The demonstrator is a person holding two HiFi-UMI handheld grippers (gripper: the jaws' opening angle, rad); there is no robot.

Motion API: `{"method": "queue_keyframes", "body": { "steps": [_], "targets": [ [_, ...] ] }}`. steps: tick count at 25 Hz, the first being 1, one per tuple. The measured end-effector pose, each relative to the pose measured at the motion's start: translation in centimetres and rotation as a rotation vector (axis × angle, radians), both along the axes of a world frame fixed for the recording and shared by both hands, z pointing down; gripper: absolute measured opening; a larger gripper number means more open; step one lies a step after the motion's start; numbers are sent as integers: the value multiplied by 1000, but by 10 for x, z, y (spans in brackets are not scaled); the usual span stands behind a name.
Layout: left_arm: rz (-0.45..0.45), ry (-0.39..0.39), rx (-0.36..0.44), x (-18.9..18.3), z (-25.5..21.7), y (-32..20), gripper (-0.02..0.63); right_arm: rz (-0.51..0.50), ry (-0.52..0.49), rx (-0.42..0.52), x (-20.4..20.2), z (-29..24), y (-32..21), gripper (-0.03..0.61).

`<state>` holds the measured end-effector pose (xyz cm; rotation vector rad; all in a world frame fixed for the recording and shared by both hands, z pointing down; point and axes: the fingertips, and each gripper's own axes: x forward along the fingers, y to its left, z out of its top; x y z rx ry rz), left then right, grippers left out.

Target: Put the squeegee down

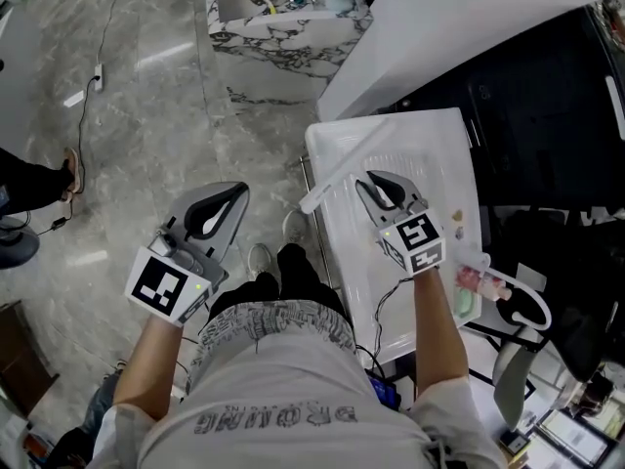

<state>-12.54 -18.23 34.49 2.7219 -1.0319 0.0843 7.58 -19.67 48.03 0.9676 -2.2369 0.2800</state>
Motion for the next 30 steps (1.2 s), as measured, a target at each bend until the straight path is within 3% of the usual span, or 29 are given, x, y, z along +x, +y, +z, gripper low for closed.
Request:
{"method": "queue_keyframes", "body": {
  "steps": [30],
  "targets": [
    [24, -97, -120, 49, 53, -34, 20, -207, 175, -53, 21, 96, -45, 94]
  ]
}}
